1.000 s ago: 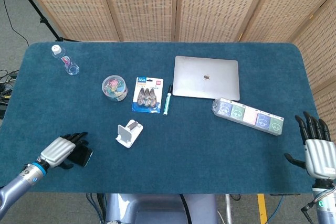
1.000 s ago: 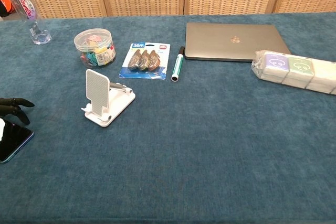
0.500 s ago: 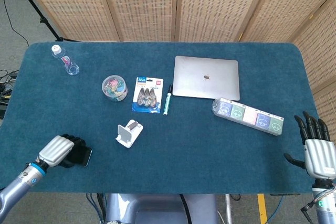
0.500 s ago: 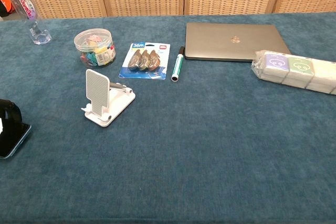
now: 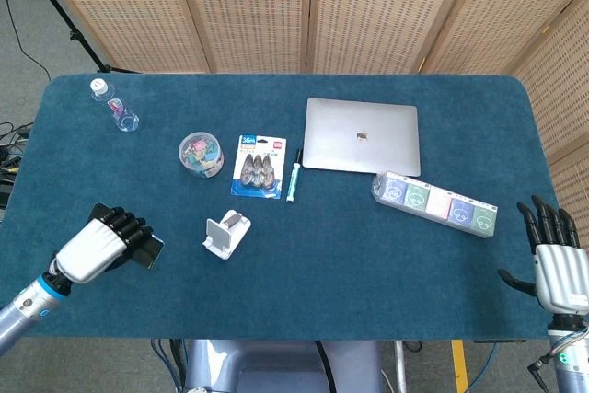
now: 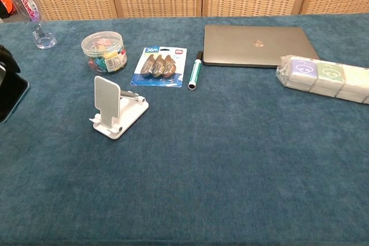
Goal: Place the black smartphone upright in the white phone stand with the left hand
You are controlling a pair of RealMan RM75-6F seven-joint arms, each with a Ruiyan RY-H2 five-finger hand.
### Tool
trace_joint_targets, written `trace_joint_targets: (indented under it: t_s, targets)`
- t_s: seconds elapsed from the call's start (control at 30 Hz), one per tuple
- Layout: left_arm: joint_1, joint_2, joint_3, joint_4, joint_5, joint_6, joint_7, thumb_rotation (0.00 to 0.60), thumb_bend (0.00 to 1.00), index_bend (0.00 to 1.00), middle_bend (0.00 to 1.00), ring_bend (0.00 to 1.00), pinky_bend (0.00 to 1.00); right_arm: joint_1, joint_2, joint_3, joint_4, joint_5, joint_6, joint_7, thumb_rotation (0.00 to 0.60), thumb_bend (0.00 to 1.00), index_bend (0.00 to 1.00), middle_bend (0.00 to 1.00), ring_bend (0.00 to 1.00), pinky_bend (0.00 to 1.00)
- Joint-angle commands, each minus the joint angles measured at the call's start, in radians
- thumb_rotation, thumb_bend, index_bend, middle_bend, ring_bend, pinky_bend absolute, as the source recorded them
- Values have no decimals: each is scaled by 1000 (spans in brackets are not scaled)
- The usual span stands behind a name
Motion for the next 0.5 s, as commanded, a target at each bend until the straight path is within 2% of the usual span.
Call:
trace_joint_targets:
  t_s: [0.03, 0.13, 0.27, 0.5]
  targets:
    - [-123, -77, -14, 312, 201, 236, 62, 600, 150, 560, 411, 377, 470, 1, -3, 2, 1, 5, -2, -5, 600, 0, 0, 0, 0, 0]
    - [-183, -105, 4, 412, 240, 269, 57, 600, 138, 560, 411, 377, 470, 3, -6, 5, 5, 14, -4, -11, 600, 0, 0, 0, 0, 0]
    - [-266, -127, 40, 509, 276, 251, 50, 600, 130, 560, 411, 377, 470, 6, -15, 13, 18, 32, -7, -25, 600, 0, 0, 0, 0, 0]
    - [-369, -148, 85, 582, 294, 215, 23, 600, 129, 560, 411, 378, 470, 10, -30, 25, 37, 55, -4, -52, 600, 0, 0, 0, 0, 0]
